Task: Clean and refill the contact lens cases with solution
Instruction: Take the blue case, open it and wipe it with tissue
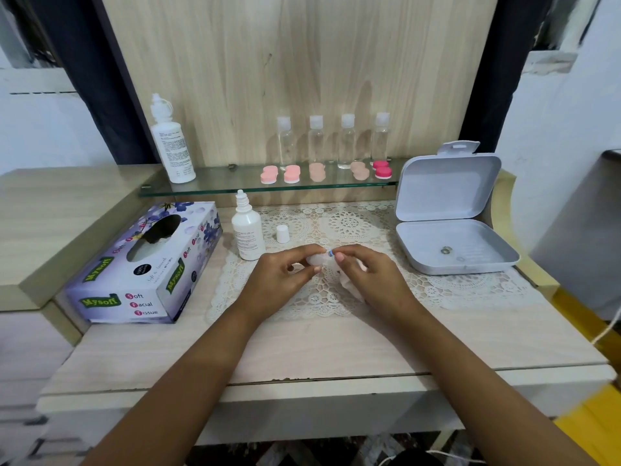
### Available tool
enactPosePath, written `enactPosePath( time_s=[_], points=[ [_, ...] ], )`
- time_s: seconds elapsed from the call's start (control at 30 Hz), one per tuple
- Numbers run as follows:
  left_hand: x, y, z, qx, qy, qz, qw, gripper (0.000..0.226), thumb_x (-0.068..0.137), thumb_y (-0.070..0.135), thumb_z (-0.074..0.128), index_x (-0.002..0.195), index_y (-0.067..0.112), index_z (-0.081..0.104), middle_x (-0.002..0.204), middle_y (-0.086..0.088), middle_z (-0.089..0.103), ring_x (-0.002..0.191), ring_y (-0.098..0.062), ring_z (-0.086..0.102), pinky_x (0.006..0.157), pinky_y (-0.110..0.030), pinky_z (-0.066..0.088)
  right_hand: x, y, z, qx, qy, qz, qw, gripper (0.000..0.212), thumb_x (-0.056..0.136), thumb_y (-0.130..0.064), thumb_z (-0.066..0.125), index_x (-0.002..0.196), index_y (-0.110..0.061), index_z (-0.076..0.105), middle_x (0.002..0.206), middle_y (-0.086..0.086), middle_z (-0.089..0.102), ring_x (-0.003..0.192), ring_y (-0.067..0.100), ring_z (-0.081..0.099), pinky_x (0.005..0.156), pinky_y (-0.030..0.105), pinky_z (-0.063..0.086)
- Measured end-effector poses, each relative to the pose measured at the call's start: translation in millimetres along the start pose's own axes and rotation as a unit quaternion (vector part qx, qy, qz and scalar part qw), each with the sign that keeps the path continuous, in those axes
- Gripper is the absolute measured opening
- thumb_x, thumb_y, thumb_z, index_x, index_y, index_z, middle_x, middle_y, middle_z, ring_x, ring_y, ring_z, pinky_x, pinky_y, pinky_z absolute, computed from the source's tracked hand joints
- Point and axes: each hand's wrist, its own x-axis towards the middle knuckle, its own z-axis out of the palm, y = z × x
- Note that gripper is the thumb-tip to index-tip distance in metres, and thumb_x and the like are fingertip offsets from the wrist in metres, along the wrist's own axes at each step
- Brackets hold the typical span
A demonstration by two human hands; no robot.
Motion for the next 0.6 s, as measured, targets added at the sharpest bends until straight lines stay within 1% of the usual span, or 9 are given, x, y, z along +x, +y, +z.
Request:
enactPosePath(
  time_s=[0.07, 0.1, 0.2, 0.27, 0.33, 0.4, 0.5, 0.57, 0.6],
  points=[
    [0, -1, 0, -0.008, 0.0, -0.007, 1.0, 0.03, 0.078, 0.007, 0.072, 0.1, 0.028, 0.068, 0.09, 0.022, 0.066, 0.077, 0.009, 0.06, 0.071, -0.007, 0.042, 0, 0, 0, 0.019, -0.008, -0.005, 1.0, 0.011, 0.091, -0.023, 0.057, 0.09, -0.028, 0.068, 0.089, -0.017, 0.066, 0.087, -0.008, 0.058, 0.075, 0.008, 0.041],
    [0, -1, 0, -0.011, -0.001, -0.011, 1.0, 0.031, 0.078, 0.008, 0.073, 0.099, 0.03, 0.068, 0.089, 0.022, 0.067, 0.075, 0.007, 0.061, 0.071, -0.008, 0.043, 0, 0, 0, 0.026, -0.007, -0.006, 1.0, 0.013, 0.091, -0.023, 0.058, 0.086, -0.031, 0.066, 0.088, -0.016, 0.067, 0.087, -0.005, 0.059, 0.076, 0.01, 0.042],
    [0, -1, 0, -0.012, 0.003, -0.025, 1.0, 0.028, 0.079, 0.016, 0.073, 0.096, 0.037, 0.068, 0.081, 0.022, 0.069, 0.073, 0.0, 0.062, 0.071, -0.011, 0.045, -2, -1, 0, 0.028, 0.0, -0.008, 1.0, 0.019, 0.09, -0.022, 0.059, 0.078, -0.036, 0.064, 0.087, -0.013, 0.067, 0.086, -0.002, 0.06, 0.073, 0.009, 0.042],
    [0, 0, -1, -0.016, 0.0, -0.038, 0.999, 0.022, 0.081, 0.021, 0.07, 0.094, 0.039, 0.068, 0.083, 0.024, 0.069, 0.079, 0.001, 0.064, 0.074, -0.011, 0.045, -2, -1, -1, 0.034, 0.004, -0.004, 0.999, 0.015, 0.089, -0.021, 0.061, 0.08, -0.032, 0.065, 0.087, -0.013, 0.067, 0.085, -0.002, 0.059, 0.072, 0.006, 0.041],
    [1, 0, 0, -0.014, -0.01, -0.049, 0.999, 0.02, 0.083, 0.021, 0.068, 0.096, 0.036, 0.068, 0.085, 0.02, 0.069, 0.083, 0.006, 0.062, 0.076, -0.009, 0.044, -2, -2, -1, 0.04, 0.009, 0.0, 0.999, 0.009, 0.087, -0.018, 0.063, 0.082, -0.025, 0.066, 0.087, -0.009, 0.067, 0.082, -0.002, 0.059, 0.07, 0.005, 0.04],
    [1, -2, 0, 0.012, -0.023, -0.065, 0.998, 0.027, 0.084, 0.021, 0.068, 0.107, 0.034, 0.064, 0.09, 0.013, 0.068, 0.084, 0.008, 0.06, 0.077, -0.007, 0.042, -1, -1, 0, 0.023, 0.015, -0.006, 1.0, 0.007, 0.085, -0.014, 0.066, 0.084, -0.021, 0.067, 0.089, -0.004, 0.066, 0.083, 0.002, 0.059, 0.07, 0.005, 0.039],
    [2, -7, 0, 0.066, -0.06, -0.098, 0.991, 0.048, 0.083, 0.027, 0.069, 0.129, 0.023, 0.053, 0.102, 0.012, 0.066, 0.096, -0.001, 0.06, 0.091, -0.018, 0.044, 1, 5, 2, -0.065, 0.025, -0.036, 0.997, 0.012, 0.081, -0.01, 0.068, 0.091, -0.017, 0.07, 0.096, -0.003, 0.064, 0.091, 0.012, 0.058, 0.074, 0.003, 0.035],
    [3, -9, 2, 0.118, -0.079, -0.101, 0.985, 0.052, 0.082, 0.038, 0.067, 0.129, 0.019, 0.055, 0.105, 0.01, 0.064, 0.103, -0.008, 0.059, 0.098, -0.032, 0.043, 0, 8, 4, -0.102, 0.031, -0.063, 0.992, 0.018, 0.079, -0.006, 0.067, 0.095, -0.015, 0.069, 0.1, 0.0, 0.063, 0.09, 0.014, 0.058, 0.073, 0.002, 0.035],
    [3, -9, 2, 0.138, -0.085, -0.096, 0.982, 0.053, 0.08, 0.045, 0.062, 0.126, 0.019, 0.058, 0.104, 0.009, 0.064, 0.105, -0.01, 0.058, 0.099, -0.037, 0.043, -1, 9, 5, -0.108, 0.032, -0.077, 0.991, 0.02, 0.079, -0.004, 0.066, 0.096, -0.014, 0.068, 0.1, 0.001, 0.063, 0.089, 0.013, 0.057, 0.073, 0.003, 0.036]
  ],
)
